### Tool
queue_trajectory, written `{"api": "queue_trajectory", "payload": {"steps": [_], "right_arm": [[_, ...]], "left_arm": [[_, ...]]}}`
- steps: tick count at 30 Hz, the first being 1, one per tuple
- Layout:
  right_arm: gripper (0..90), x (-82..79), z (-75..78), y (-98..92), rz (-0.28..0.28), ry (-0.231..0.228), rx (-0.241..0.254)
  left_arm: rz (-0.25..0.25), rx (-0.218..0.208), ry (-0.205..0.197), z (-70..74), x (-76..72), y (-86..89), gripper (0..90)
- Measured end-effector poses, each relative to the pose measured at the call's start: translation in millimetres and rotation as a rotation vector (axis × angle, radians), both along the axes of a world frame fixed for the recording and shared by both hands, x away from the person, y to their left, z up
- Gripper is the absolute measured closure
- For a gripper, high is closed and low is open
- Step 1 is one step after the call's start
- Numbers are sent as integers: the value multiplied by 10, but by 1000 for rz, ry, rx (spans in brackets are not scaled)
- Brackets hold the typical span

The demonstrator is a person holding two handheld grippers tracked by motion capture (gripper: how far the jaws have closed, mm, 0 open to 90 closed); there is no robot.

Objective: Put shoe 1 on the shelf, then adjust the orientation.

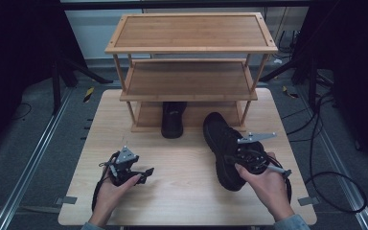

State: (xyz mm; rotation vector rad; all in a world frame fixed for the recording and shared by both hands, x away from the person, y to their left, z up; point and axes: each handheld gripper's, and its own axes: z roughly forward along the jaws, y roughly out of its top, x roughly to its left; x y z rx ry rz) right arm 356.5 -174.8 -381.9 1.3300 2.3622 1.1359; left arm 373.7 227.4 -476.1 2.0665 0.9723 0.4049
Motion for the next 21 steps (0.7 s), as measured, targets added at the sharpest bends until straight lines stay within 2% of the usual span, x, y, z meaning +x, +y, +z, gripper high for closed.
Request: {"api": "queue_trajectory", "payload": {"steps": [1,3,13,16,21], "right_arm": [[886,0,0,0,0,0,0],[886,48,10,-4,-10,-4,32],[886,181,-9,103,-27,-18,56],[886,273,-25,184,-38,-15,87],[886,428,-79,352,-53,-16,109]], "left_arm": [[0,0,0,0,0,0,187],[3,-1,2,4,-1,4,187],[5,3,4,-9,0,10,187],[7,4,0,-1,-1,12,187],[5,2,0,-6,6,22,188]]}}
